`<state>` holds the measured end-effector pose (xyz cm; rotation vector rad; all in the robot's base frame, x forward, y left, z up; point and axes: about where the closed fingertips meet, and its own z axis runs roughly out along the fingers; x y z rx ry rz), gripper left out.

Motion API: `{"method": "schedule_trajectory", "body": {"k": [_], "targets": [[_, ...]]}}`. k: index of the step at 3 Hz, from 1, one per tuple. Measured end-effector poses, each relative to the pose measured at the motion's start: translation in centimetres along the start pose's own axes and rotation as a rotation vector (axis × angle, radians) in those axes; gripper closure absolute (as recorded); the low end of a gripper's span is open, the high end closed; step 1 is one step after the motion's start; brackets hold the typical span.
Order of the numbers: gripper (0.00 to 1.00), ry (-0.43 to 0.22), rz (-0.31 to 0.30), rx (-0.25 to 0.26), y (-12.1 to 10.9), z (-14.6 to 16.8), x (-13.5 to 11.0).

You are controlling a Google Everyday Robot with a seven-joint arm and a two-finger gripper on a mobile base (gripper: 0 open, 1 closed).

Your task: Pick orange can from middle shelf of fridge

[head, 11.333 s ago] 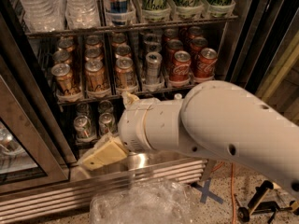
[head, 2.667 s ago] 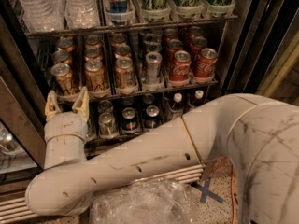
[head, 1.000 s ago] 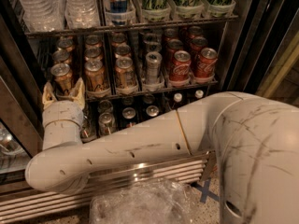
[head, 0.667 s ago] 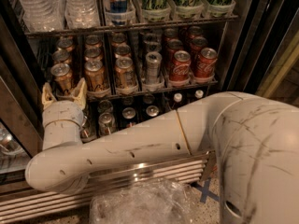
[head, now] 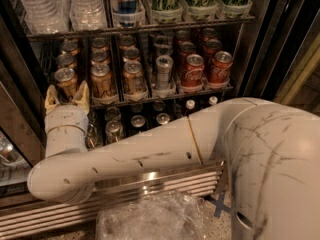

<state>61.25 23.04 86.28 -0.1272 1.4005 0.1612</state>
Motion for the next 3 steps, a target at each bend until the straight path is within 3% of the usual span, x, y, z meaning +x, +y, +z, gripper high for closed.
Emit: {"method": "schedule_trajectory", "body": {"k": [1, 3], "targets": [[0.35, -0.001, 0.000, -0.001, 0.09, 0.10, -0.02], [0.38, 0.019, 0.011, 0.003, -0.03, 0.87, 0.88]]}}
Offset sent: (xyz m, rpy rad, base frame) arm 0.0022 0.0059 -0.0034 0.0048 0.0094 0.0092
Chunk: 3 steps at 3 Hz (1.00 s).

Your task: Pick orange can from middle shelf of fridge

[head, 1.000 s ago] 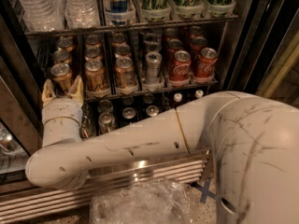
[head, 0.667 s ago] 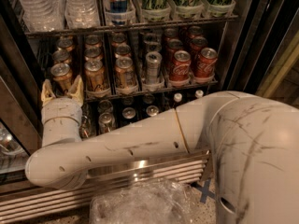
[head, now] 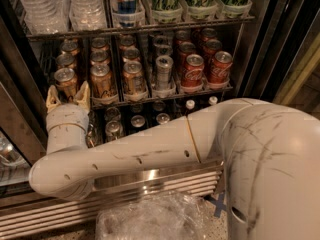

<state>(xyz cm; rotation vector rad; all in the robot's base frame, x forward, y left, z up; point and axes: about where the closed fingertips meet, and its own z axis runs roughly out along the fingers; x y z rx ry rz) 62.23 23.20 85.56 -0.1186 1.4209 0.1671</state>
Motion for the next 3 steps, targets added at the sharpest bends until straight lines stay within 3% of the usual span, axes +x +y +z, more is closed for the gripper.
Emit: {"method": "schedule_trajectory", "body": {"k": [3], "targets": [[0.40, 0.002, -0.056, -0.002, 0.1, 3.9, 0.8]]}}
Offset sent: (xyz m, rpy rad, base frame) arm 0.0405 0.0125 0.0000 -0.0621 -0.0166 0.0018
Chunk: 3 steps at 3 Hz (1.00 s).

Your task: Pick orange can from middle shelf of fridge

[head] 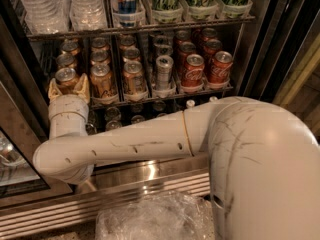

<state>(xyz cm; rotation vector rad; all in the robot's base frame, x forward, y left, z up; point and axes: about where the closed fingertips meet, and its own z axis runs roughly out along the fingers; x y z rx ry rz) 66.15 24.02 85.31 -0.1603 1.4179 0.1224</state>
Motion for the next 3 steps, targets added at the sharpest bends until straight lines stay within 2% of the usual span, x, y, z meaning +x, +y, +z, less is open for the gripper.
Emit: {"method": "schedule_trajectory", "body": {"k": [1, 2, 3], "targets": [[0.39, 0.014, -0.016, 0.015, -0.62, 0.85, 0.60], [0.58, 0.020, -0.021, 0.025, -1.02, 1.18, 1.00], [0.81, 0.020, -0.021, 0.025, -1.02, 1.19, 1.00]]}}
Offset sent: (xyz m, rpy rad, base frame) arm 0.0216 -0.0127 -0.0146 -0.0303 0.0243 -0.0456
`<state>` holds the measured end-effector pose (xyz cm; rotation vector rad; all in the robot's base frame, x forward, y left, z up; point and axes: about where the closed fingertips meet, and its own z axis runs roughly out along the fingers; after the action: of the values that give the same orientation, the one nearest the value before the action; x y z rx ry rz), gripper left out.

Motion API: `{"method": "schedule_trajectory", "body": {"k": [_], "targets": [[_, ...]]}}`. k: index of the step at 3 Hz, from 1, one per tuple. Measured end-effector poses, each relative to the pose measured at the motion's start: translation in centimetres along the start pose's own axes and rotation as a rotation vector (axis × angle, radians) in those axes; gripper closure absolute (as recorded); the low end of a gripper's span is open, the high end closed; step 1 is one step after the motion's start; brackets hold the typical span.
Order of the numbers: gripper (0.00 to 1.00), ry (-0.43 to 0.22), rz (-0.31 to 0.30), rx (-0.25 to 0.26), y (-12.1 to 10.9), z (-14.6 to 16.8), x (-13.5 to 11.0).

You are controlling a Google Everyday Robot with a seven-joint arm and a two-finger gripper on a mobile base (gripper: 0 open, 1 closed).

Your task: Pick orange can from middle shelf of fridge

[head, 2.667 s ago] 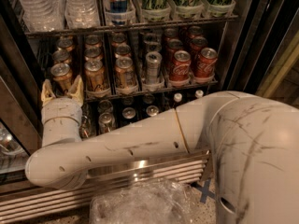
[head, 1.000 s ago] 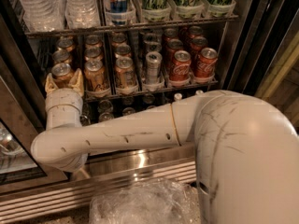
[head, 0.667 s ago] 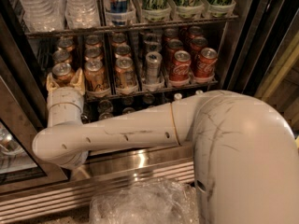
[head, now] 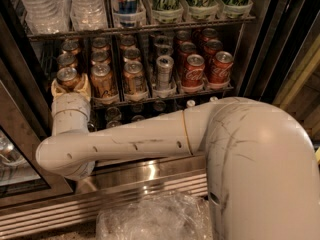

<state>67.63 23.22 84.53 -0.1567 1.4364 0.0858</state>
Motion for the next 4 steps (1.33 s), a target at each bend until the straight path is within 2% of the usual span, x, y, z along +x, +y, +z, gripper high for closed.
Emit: {"method": "schedule_trajectory", "body": {"k": [1, 2, 3, 4], "targets": [[1.00, 0.000, 0.000, 0.000, 0.0, 0.0, 0.0], [1.00, -0.034, 0.007, -0.007, -0.1, -0.3, -1.9], [1.00, -0.087, 0.002, -0.027, -0.2, -1.6, -4.9], [1.00, -0.105, -0.004, -0.076, 0.2, -3.6, -6.7]]}}
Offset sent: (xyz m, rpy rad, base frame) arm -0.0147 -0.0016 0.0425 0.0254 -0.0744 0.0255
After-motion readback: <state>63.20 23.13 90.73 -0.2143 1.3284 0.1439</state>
